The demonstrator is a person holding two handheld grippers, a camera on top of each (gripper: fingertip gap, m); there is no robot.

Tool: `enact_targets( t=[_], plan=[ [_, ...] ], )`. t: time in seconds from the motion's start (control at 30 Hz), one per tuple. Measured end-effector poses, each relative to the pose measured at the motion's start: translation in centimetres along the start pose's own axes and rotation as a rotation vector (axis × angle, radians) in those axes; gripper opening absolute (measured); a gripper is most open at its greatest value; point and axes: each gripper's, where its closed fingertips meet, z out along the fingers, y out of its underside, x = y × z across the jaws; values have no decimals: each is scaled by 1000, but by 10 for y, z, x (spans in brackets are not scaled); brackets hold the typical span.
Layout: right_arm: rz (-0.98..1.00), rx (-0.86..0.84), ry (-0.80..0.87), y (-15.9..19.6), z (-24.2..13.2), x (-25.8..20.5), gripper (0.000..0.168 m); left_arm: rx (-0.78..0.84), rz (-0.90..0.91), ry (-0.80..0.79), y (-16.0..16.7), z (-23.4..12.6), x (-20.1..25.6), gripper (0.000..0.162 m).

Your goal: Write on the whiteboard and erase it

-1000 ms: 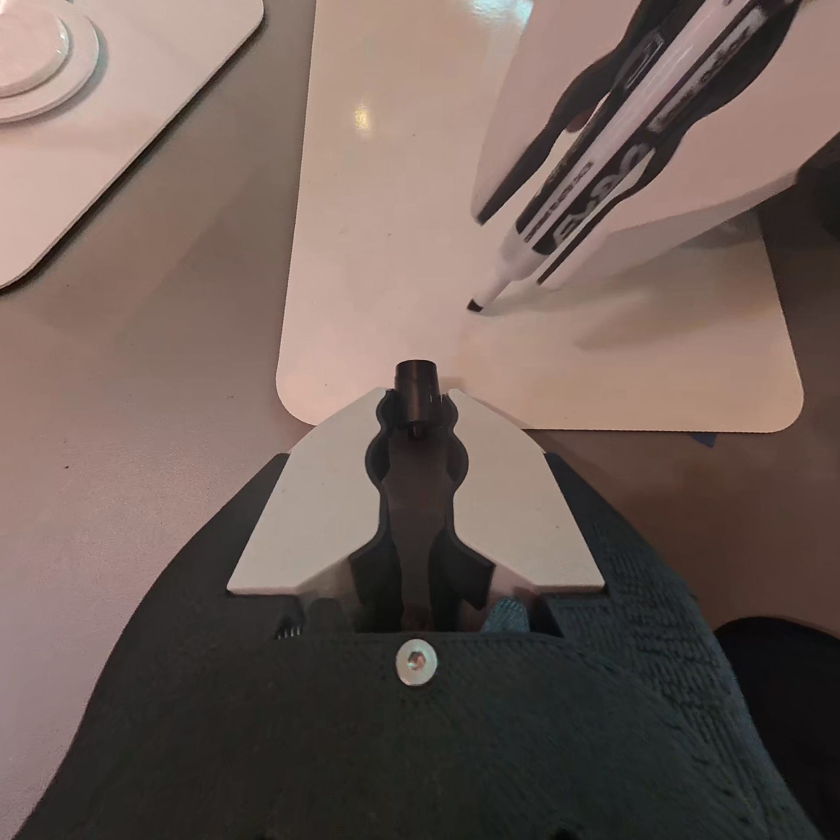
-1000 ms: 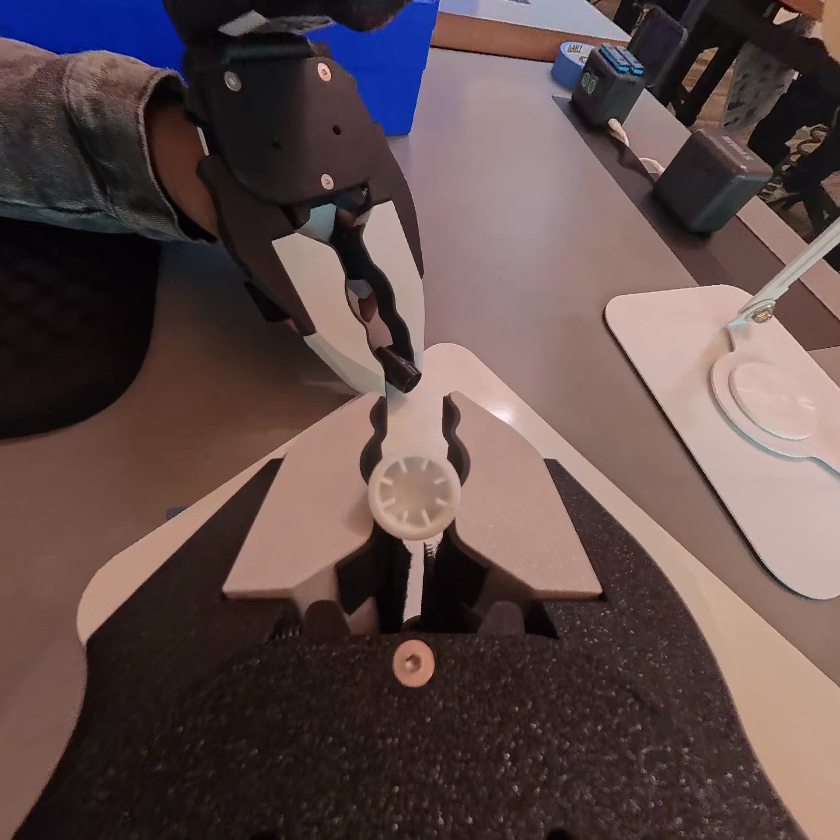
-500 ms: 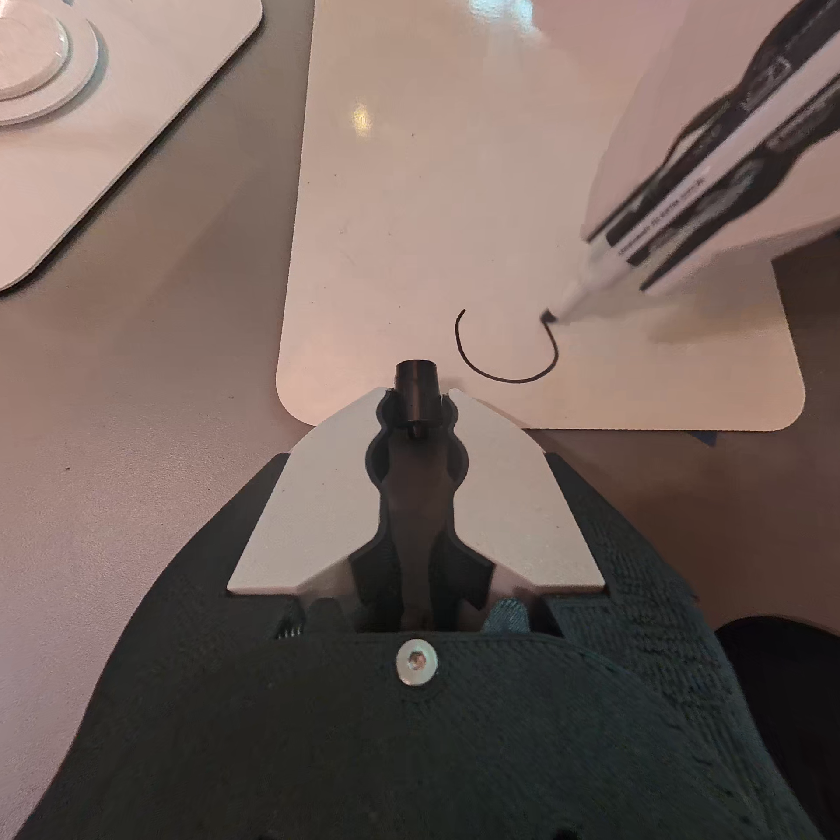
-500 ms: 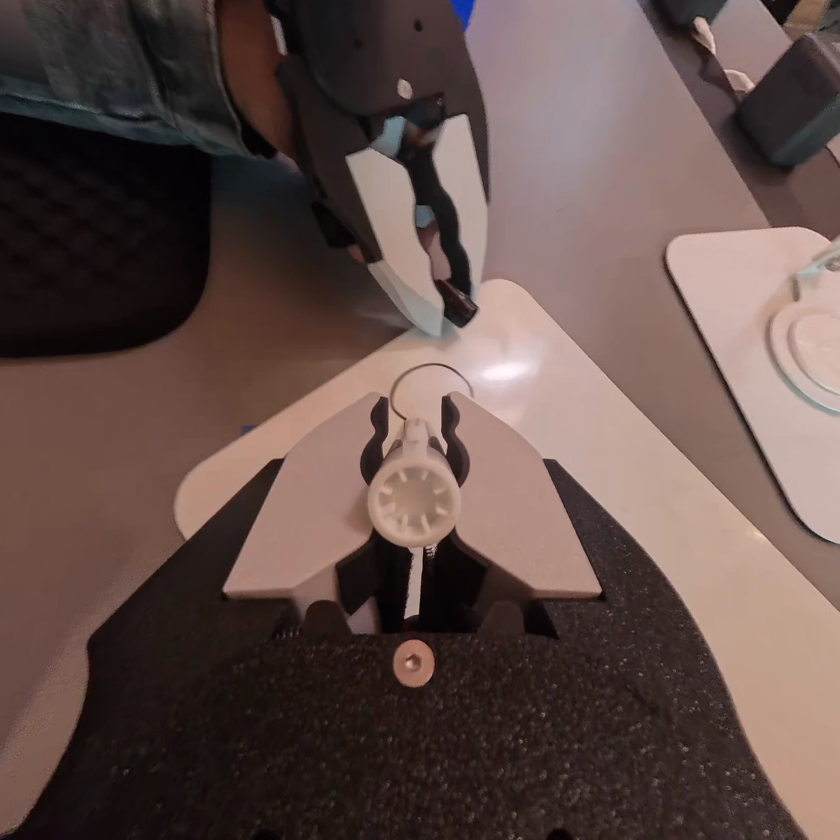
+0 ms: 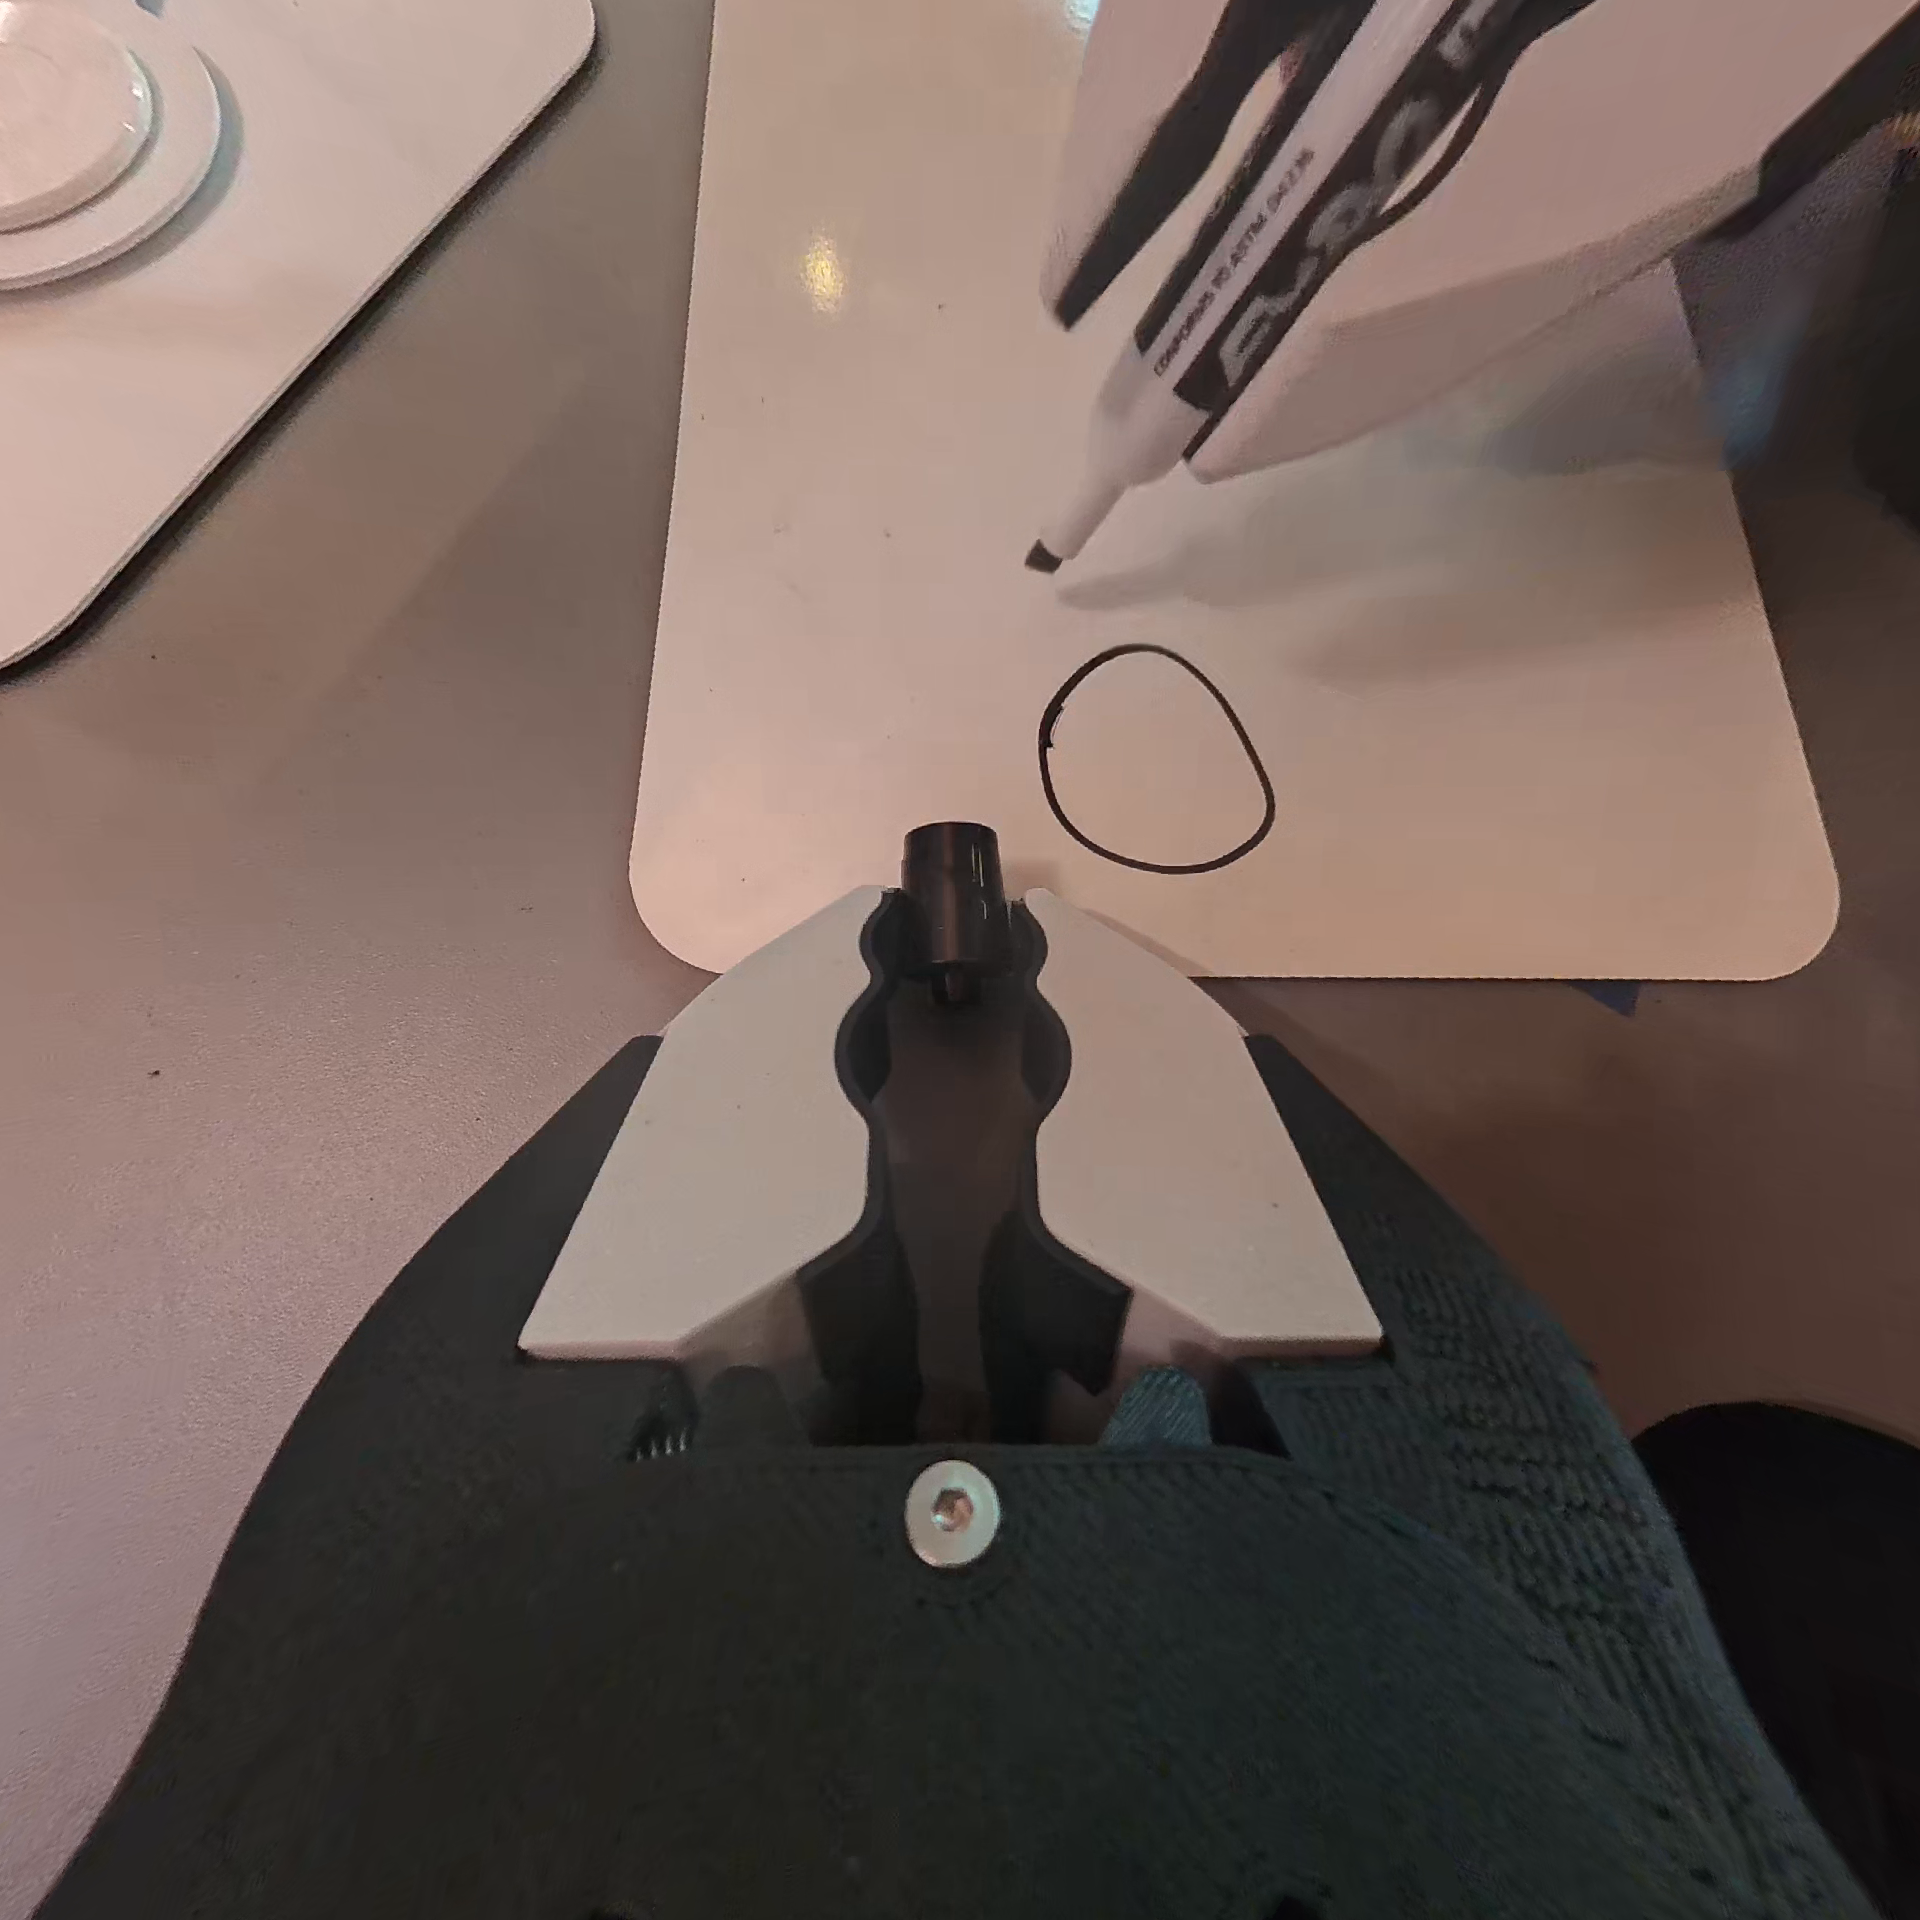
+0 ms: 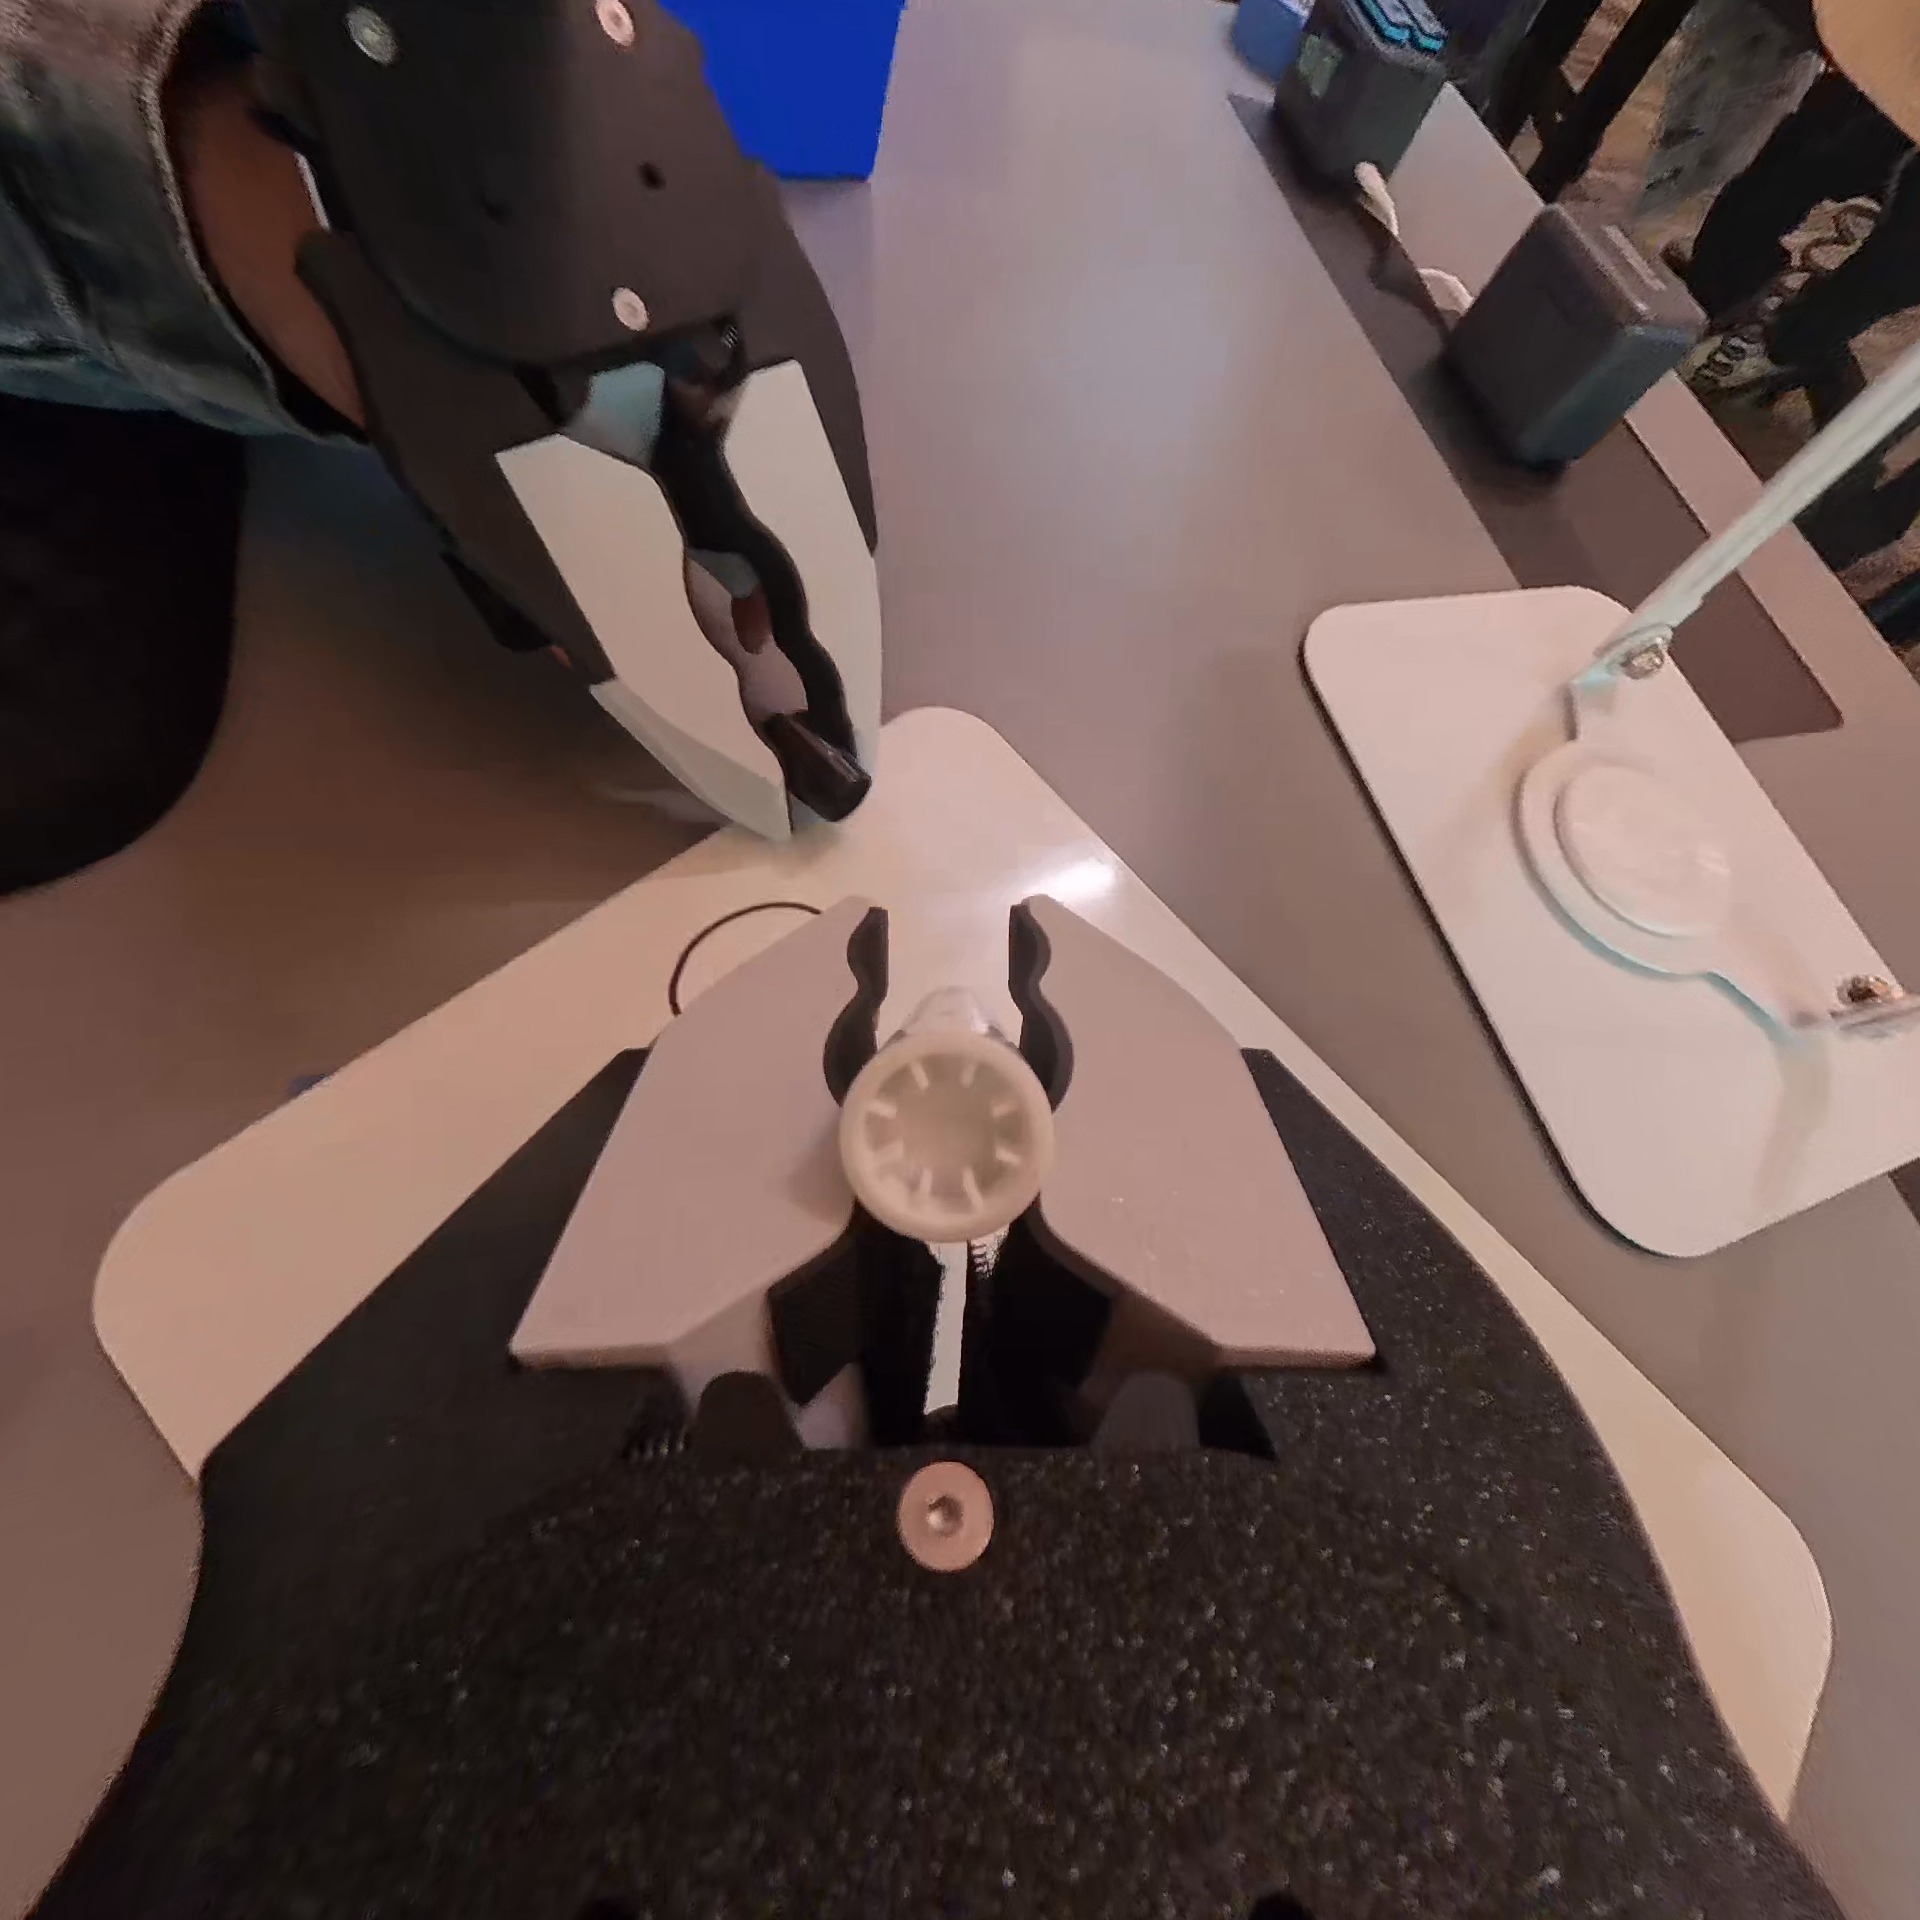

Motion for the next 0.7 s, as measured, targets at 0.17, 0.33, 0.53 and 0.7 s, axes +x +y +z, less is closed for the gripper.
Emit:
enact_targets(
  t=[0.17,0.33,0.53,0.7],
  plan=[
    [6,-21,-1,8,3,0,24,0,1,0,0,0,0,21],
    [28,-44,-11,16,-6,-10,24,0,3,-2,0,0,0,21],
    [25,-64,0,23,-22,-26,24,1,2,0,0,0,0,21],
    [48,-91,67,38,-34,-5,23,3,1,2,0,0,0,21]
  ],
)
